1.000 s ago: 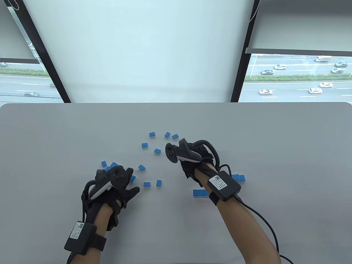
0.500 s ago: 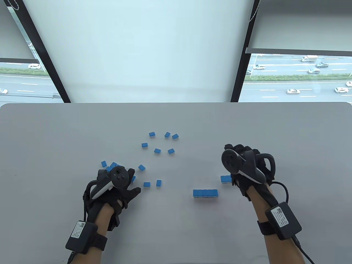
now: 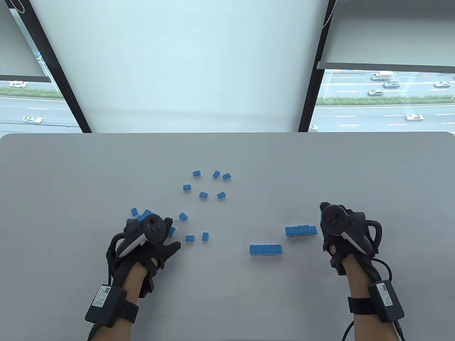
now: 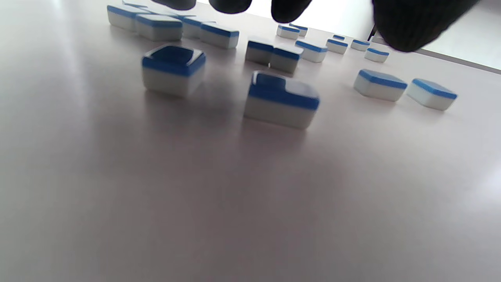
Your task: Build mahjong tile wall
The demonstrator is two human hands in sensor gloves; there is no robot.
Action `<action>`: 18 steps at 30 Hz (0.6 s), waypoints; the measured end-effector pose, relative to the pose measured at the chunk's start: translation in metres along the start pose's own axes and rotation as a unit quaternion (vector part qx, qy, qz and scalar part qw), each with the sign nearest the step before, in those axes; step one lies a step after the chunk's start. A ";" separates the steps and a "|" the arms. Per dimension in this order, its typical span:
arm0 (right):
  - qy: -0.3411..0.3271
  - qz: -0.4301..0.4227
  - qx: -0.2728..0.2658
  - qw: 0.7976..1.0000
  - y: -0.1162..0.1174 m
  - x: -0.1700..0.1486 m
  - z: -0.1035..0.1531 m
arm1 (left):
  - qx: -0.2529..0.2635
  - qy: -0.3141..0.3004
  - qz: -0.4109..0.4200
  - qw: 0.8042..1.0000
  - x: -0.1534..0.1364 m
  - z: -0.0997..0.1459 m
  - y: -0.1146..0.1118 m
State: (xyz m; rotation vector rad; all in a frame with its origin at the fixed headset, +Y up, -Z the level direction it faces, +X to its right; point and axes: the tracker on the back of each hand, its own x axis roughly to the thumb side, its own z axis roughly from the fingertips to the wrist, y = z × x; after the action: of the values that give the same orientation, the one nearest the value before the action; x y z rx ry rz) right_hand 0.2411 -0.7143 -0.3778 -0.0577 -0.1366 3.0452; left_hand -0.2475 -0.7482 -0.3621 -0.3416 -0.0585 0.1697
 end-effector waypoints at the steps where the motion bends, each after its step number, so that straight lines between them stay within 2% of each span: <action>1: -0.004 0.003 0.013 1.000 0.003 0.002 -0.001 | 0.000 0.001 -0.001 1.000 0.000 0.000 0.000; 4: -0.007 0.025 0.047 0.999 0.014 0.007 -0.004 | -0.001 0.005 -0.004 1.000 -0.001 0.001 0.000; 18: -0.020 0.042 0.075 0.996 0.028 0.015 -0.005 | -0.001 0.006 -0.006 1.000 -0.002 0.001 -0.001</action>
State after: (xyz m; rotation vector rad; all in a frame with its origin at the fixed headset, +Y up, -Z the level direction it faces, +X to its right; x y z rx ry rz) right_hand 0.2240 -0.7401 -0.3857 0.0074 0.0957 3.1296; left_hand -0.2498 -0.7491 -0.3606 -0.3434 -0.0482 0.1557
